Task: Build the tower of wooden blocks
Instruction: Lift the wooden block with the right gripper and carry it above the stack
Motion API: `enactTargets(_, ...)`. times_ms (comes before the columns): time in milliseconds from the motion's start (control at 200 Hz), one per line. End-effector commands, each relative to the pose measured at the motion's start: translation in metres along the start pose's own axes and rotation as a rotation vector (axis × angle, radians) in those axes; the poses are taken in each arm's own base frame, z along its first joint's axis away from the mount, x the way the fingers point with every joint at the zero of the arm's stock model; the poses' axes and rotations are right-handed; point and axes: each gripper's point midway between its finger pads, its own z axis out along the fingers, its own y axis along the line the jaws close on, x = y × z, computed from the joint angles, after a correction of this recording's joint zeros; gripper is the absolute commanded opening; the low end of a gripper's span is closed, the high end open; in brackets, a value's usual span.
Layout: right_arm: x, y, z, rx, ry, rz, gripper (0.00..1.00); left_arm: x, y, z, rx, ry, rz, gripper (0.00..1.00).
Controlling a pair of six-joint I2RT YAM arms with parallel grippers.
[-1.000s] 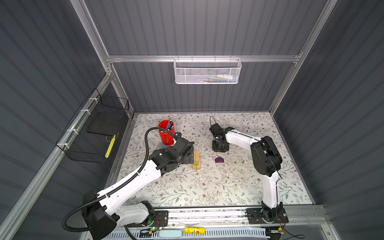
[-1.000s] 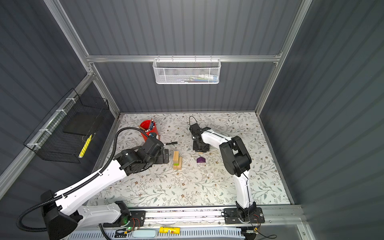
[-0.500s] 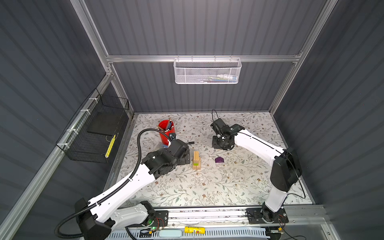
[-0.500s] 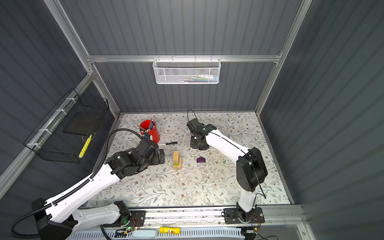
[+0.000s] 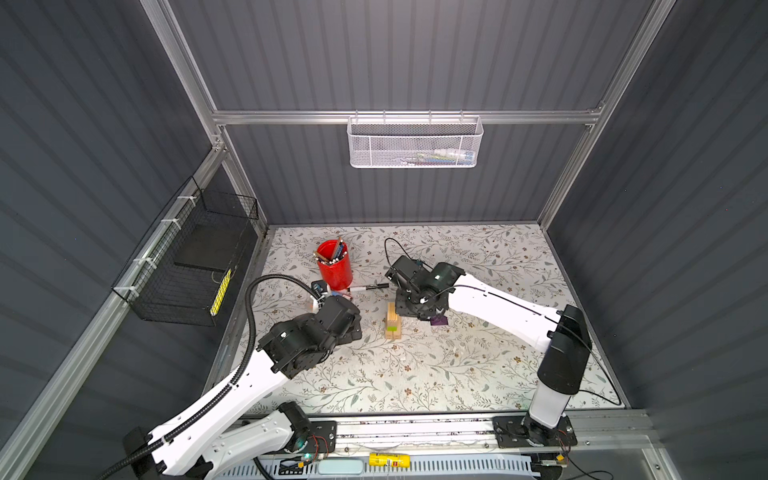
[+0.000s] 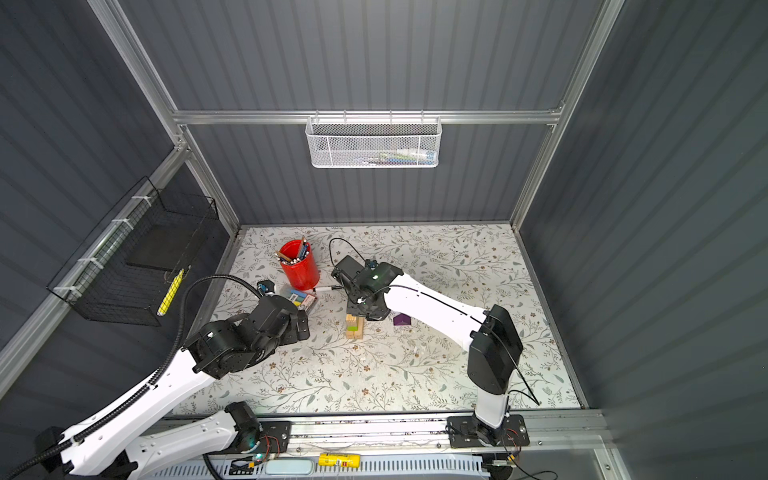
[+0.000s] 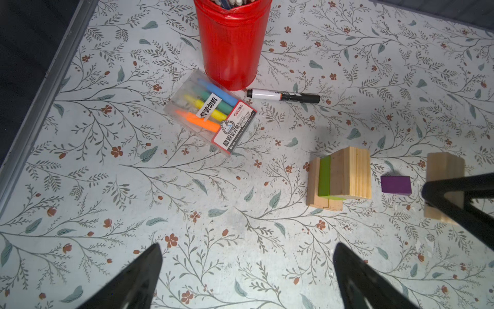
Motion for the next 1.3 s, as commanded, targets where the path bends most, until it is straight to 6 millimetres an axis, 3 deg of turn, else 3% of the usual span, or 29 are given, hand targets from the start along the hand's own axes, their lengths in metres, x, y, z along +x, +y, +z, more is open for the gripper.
enactTargets(0, 0.002, 0.004, 0.010, 0.057, 0.007, -0.004, 0.22, 0.009, 0.020, -0.001, -0.061, 0.010, -0.020, 1.00)
enactTargets(235, 0.003, 0.019, 0.026, 0.090, 0.024, -0.044, 0.22, 0.010, 0.023, -0.002, -0.064, 0.008, -0.032, 1.00)
enactTargets(891, 0.006, 0.021, 0.048, 0.156, 0.058, -0.085, 0.24, 0.009, 0.020, 0.001, -0.063, 0.002, -0.027, 1.00)
enactTargets(1296, 0.007, 0.025, 0.056, 0.149, 0.073, -0.092, 0.34, 0.009, 0.019, 0.002, -0.063, 0.003, -0.020, 1.00)
